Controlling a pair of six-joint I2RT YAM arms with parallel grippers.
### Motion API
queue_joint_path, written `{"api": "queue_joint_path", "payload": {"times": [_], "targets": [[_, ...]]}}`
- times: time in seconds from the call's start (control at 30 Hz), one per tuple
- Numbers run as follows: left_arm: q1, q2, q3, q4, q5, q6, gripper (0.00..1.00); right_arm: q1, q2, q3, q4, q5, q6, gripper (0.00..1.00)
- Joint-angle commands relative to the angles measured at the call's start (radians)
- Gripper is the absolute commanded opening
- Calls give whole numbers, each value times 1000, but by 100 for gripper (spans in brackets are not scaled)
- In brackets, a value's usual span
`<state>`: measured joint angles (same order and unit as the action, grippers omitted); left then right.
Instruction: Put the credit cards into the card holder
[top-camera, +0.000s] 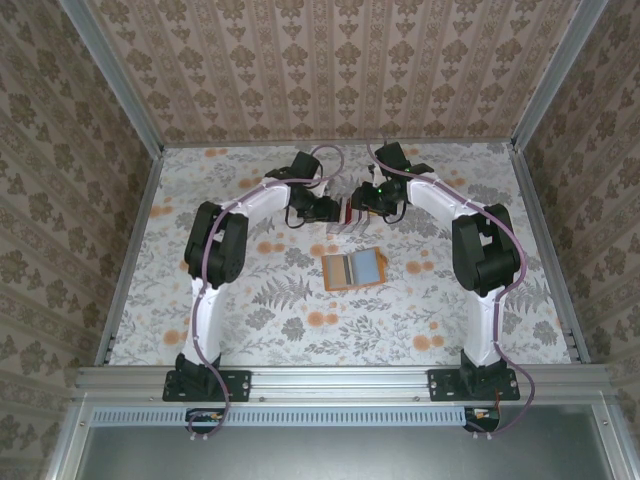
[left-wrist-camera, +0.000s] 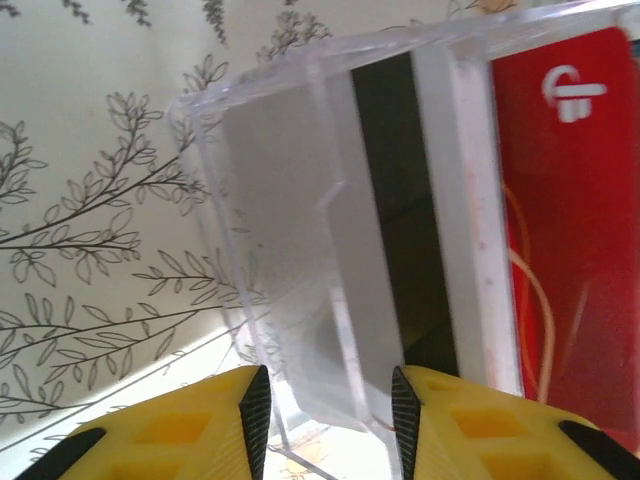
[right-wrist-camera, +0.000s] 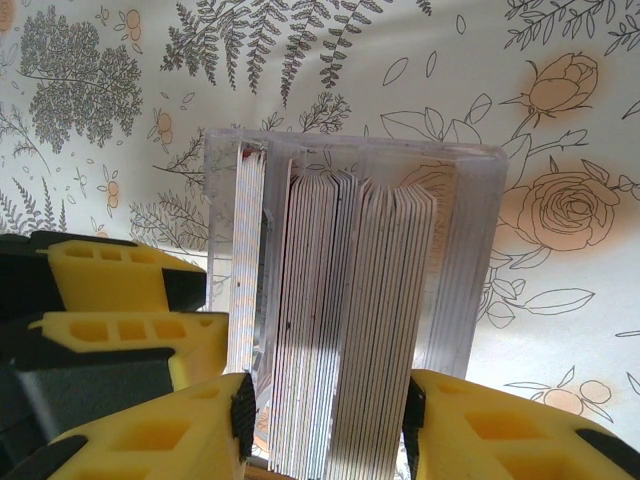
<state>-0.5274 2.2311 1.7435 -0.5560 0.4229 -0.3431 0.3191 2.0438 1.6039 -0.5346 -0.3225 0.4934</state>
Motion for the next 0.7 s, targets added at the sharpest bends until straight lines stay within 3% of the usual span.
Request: {"api": "queue_joint_path", "payload": {"times": [0.0, 0.67], "targets": [[3, 27, 26, -47, -14, 15, 37, 8, -18, 8, -39, -26, -4, 44], [2, 27, 37, -56, -4, 18, 37, 8, -68, 12, -50, -35, 1, 42]]}}
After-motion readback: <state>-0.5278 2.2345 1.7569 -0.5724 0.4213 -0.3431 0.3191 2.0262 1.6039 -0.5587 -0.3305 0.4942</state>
